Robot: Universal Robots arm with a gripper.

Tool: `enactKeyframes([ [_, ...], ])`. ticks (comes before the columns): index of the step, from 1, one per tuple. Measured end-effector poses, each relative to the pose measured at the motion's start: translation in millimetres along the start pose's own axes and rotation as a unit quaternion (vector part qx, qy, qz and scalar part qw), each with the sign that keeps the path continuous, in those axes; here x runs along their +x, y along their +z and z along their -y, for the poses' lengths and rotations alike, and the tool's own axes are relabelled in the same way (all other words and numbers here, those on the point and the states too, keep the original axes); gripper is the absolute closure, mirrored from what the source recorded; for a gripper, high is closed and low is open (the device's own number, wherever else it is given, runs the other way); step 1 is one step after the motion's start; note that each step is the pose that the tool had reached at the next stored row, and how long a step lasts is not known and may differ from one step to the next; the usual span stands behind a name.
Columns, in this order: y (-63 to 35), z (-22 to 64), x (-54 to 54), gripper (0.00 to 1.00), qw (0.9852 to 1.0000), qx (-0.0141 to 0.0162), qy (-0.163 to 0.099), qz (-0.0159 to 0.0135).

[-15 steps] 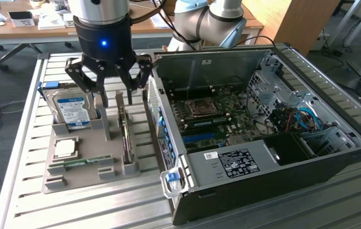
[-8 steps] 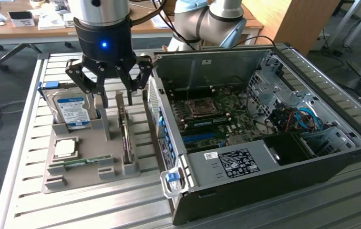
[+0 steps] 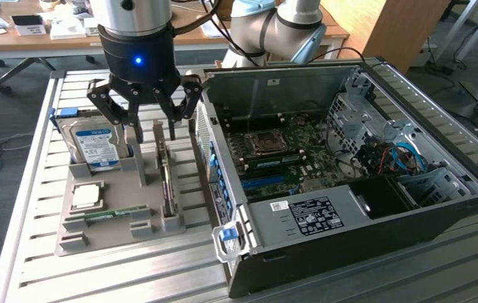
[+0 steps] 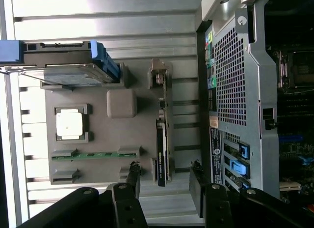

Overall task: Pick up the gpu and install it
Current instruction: 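Pick up the gpu and move the gpu toward the slot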

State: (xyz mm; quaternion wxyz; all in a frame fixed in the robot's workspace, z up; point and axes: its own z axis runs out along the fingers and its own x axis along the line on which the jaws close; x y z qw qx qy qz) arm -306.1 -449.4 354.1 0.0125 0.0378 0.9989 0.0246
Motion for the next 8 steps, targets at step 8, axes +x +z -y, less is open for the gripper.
enactKeyframes([
  [8, 2.1, 0.1, 0.0, 0.47, 1.0, -0.0001, 0.0, 0.0001],
])
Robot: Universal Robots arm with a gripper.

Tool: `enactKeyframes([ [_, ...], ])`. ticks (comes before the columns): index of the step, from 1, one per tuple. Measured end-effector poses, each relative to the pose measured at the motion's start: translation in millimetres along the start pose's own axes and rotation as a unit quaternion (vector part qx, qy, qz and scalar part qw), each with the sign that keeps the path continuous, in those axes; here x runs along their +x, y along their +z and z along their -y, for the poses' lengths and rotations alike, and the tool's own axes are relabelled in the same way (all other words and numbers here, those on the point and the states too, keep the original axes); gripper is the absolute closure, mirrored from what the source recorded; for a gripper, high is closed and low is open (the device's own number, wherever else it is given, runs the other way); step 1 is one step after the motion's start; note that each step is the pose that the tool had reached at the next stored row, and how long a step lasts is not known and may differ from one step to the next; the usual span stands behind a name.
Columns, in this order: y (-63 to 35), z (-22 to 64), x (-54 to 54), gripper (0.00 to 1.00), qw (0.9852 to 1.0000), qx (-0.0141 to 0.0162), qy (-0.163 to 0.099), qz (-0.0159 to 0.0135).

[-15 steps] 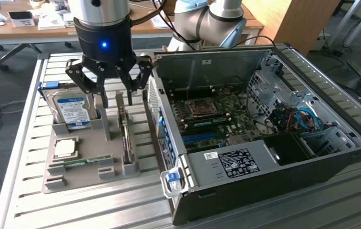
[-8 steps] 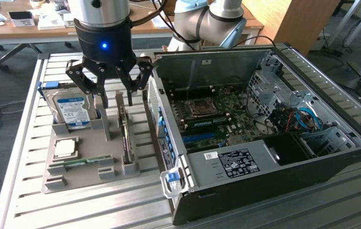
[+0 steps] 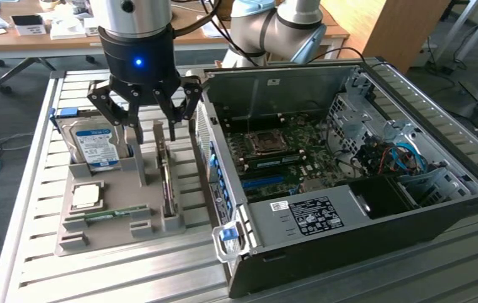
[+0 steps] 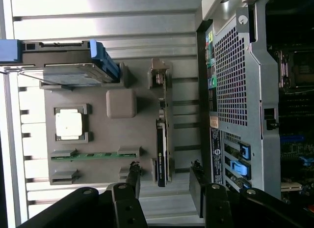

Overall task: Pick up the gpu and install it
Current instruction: 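Pick up the gpu and move the gpu toward the slot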

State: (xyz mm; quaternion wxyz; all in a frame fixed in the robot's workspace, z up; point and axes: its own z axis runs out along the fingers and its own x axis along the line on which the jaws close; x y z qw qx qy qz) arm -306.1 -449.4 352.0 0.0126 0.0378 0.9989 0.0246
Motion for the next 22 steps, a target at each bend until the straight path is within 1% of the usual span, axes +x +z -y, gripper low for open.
enactKeyframes([
  [9, 4.2, 0.2, 0.1, 0.47, 1.0, 0.0, 0.0, 0.0],
  [15, 4.4, 0.2, 0.1, 0.47, 1.0, 0.0, 0.0, 0.0],
  [16, 6.6, 0.3, 0.1, 0.47, 1.0, 0.0, 0.0, 0.0],
  [22, 6.6, 0.3, 0.2, 0.47, 1.0, 0.0, 0.0, 0.0],
])
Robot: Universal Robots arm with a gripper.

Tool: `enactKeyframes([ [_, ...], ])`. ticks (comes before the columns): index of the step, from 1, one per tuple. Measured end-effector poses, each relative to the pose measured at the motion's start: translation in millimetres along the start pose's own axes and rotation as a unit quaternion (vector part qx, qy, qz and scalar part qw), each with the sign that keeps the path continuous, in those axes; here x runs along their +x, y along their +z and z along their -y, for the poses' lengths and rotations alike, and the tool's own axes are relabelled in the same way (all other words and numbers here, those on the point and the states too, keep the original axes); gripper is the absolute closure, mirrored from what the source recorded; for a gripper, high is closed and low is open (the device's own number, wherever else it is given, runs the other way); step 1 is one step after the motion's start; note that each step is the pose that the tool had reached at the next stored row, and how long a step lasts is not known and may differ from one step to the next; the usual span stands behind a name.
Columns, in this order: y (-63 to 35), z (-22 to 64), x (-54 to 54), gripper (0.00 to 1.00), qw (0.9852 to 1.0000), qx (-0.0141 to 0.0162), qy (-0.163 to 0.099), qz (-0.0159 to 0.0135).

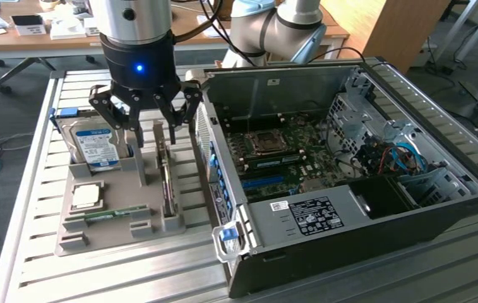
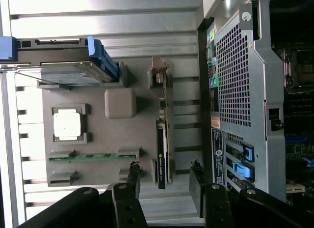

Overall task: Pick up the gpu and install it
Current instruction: 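Pick up the gpu and move the gpu toward the slot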

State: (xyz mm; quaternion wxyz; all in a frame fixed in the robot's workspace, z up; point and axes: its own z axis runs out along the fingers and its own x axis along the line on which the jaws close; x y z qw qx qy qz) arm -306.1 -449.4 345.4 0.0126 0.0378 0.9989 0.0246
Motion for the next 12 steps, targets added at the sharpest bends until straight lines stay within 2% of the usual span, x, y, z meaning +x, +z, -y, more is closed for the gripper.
enactKeyframes([
  [12, 5.6, 0.3, 0.1, 0.47, 1.0, 0.0001, 0.0, 0.0],
])
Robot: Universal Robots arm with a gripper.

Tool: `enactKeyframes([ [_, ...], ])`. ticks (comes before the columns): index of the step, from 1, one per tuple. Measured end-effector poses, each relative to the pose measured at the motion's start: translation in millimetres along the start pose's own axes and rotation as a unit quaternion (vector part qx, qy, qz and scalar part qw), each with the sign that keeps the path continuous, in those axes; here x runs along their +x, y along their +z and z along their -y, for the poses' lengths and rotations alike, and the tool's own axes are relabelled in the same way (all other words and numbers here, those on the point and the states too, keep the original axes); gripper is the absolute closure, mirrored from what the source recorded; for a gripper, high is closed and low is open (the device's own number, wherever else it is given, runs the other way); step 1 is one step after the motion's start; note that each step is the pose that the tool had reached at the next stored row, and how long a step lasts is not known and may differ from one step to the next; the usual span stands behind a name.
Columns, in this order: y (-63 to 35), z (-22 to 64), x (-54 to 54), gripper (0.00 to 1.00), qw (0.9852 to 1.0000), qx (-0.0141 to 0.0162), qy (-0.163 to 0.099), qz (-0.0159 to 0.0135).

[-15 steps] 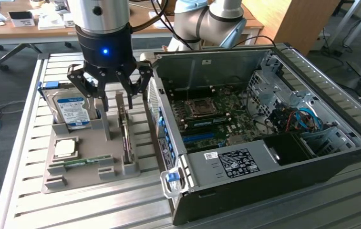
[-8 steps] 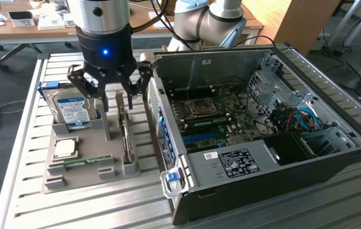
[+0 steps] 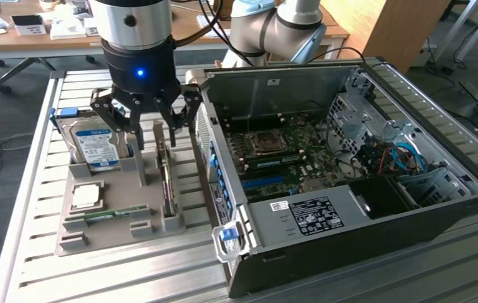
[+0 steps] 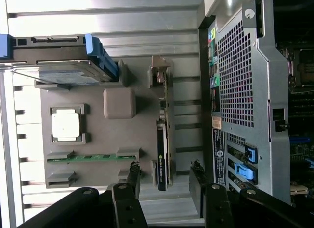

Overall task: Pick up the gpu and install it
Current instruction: 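Pick up the gpu and move the gpu toward the slot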

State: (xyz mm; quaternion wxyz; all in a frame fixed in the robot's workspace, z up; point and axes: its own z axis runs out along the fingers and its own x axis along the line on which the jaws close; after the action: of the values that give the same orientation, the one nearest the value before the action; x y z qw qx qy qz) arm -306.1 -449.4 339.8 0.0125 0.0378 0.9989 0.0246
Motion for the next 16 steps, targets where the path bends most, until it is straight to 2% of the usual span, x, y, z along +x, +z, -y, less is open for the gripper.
enactKeyframes([
  [9, 0.3, 0.0, 0.0, 0.47, 1.0, 0.0, 0.0, 0.0],
  [16, 7.7, 0.4, 0.2, 0.47, 1.0, 0.0, 0.0, 0.0],
])
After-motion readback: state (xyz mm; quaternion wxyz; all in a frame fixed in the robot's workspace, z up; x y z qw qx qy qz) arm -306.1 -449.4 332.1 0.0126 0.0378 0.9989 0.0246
